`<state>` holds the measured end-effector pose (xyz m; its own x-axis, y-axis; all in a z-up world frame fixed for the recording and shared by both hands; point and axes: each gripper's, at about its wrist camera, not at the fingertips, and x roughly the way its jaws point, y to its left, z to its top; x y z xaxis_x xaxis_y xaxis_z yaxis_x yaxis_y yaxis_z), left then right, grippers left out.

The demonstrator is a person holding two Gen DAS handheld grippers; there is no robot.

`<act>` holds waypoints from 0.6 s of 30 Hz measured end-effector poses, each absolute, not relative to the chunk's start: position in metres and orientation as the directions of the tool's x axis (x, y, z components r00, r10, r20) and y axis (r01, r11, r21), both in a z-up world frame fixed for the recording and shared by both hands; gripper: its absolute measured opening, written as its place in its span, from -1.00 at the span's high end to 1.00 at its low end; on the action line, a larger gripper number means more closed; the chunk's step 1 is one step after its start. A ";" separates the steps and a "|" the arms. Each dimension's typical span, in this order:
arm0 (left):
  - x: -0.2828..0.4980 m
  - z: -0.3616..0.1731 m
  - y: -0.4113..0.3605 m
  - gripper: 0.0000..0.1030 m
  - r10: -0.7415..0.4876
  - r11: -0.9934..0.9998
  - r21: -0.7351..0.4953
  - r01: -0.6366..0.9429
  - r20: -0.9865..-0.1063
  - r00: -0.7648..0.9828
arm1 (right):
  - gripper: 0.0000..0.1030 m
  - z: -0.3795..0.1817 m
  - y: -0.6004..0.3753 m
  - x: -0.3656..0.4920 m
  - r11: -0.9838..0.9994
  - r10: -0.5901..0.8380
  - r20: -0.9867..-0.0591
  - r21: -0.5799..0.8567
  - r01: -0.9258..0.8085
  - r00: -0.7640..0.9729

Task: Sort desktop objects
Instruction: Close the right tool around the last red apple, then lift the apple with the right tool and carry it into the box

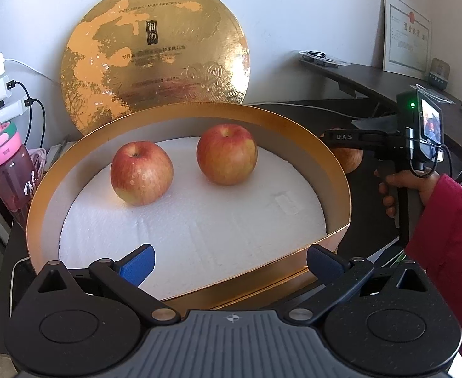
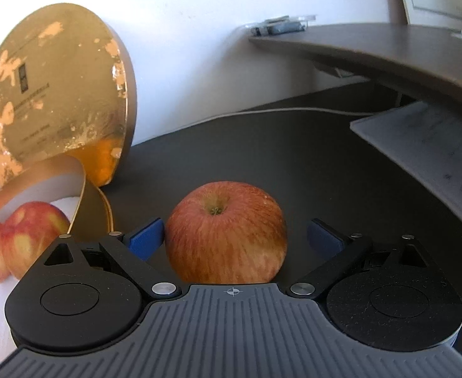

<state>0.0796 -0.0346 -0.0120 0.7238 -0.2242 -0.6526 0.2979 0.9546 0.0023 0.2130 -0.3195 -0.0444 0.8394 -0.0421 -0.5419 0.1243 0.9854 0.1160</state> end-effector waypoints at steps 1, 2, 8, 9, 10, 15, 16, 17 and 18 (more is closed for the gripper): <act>0.079 -0.012 -0.035 -0.99 -0.225 0.954 0.002 0.298 -0.652 0.724 | -0.82 -0.045 -0.319 0.215 0.986 -0.037 -0.546 0.118 0.121 0.837; 0.078 -0.012 -0.035 -0.99 -0.225 0.954 0.003 0.299 -0.652 0.724 | -0.72 -0.046 -0.318 0.216 0.986 -0.036 -0.553 0.115 0.119 0.833; 0.071 -0.010 -0.032 -0.99 -0.225 0.954 0.005 0.299 -0.649 0.727 | -0.64 -0.046 -0.311 0.218 0.988 -0.061 -0.580 0.082 0.133 0.813; 0.070 -0.010 -0.031 -0.99 -0.227 0.954 0.003 0.301 -0.648 0.727 | -0.64 -0.045 -0.310 0.215 0.988 -0.066 -0.586 0.074 0.135 0.808; 0.068 -0.009 -0.031 -0.99 -0.230 0.953 0.002 0.303 -0.646 0.727 | -0.64 -0.045 -0.310 0.212 0.988 -0.070 -0.592 0.068 0.136 0.803; 0.060 -0.007 -0.031 -0.99 -0.250 0.947 -0.005 0.322 -0.640 0.727 | -0.64 -0.042 -0.312 0.180 0.987 -0.078 -0.613 0.066 0.149 0.786; 0.058 -0.007 -0.032 -0.99 -0.254 0.945 -0.006 0.326 -0.639 0.726 | -0.64 -0.042 -0.314 0.171 0.986 -0.076 -0.614 0.070 0.150 0.786; 0.057 -0.007 -0.032 -0.99 -0.258 0.944 -0.007 0.330 -0.638 0.725 | -0.64 -0.042 -0.314 0.162 0.986 -0.073 -0.614 0.074 0.150 0.786; 0.055 -0.006 -0.032 -0.99 -0.262 0.943 -0.009 0.333 -0.637 0.725 | -0.64 -0.043 -0.315 0.154 0.986 -0.071 -0.613 0.077 0.149 0.787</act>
